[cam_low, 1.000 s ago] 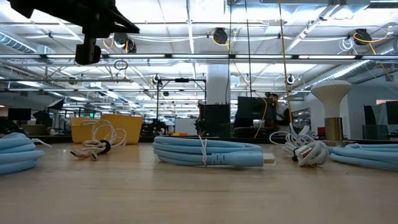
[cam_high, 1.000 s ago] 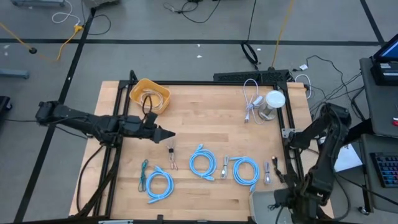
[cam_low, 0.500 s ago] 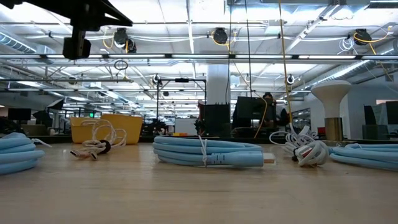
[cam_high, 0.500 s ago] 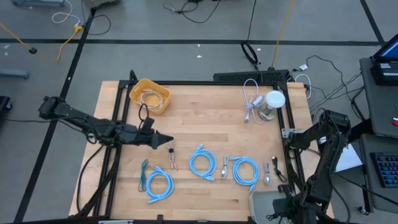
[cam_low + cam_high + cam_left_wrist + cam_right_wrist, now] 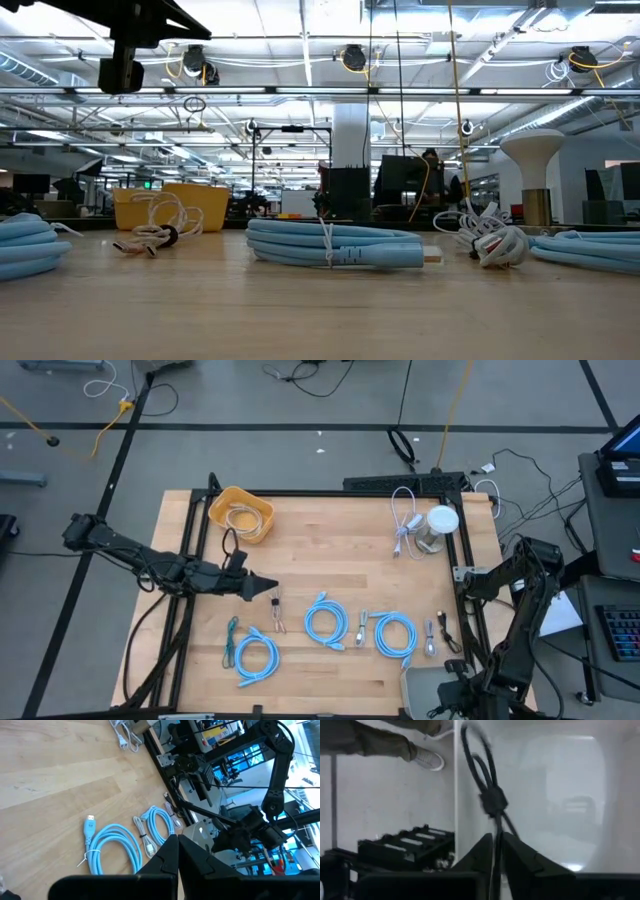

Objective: Pick & Place USB Port
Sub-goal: Put the top black charger cable into the gray bin, then put the middle blue hdmi cable into the yellow bin

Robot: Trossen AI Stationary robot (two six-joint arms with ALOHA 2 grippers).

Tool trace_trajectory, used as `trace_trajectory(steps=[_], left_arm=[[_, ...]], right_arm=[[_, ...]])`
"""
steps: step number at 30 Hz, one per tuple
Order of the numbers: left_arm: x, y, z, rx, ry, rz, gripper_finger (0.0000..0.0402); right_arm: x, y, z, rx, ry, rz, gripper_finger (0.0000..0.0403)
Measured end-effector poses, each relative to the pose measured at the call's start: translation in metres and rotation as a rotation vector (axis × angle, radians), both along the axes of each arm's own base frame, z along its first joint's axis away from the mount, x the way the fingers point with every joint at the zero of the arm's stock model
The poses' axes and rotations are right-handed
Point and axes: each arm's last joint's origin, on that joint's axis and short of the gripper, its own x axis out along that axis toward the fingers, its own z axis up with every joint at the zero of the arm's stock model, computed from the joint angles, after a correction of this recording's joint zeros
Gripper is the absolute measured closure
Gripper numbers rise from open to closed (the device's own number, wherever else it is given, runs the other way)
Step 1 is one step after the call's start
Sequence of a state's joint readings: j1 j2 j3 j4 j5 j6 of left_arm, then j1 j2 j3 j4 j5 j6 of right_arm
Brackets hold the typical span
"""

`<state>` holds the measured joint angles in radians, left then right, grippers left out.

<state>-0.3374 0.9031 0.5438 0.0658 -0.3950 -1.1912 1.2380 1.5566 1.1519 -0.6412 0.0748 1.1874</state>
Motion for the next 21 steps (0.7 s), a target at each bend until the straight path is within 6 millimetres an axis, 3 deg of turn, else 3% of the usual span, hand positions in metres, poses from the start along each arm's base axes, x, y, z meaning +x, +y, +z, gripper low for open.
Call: trace_trajectory(steps=[11,16,21], left_arm=[[0.000,0.000,0.000,0.000,0.000,0.000,0.0396],[0.000,0.000,0.000,0.004,0.000,0.003,0.0396],[0.000,0.000,0.002,0.007,-0.015,0.005,0.0396]], right_arm=[[0.004,-0.008,-0.002,-0.049,0.035,-0.075,0.0243],[0.016,-0.030,0.001,-0.176,0.031,-0.119,0.0240],[0.041,-0.061,0.029,-0.177,-0.167,-0.193,0.0255]])
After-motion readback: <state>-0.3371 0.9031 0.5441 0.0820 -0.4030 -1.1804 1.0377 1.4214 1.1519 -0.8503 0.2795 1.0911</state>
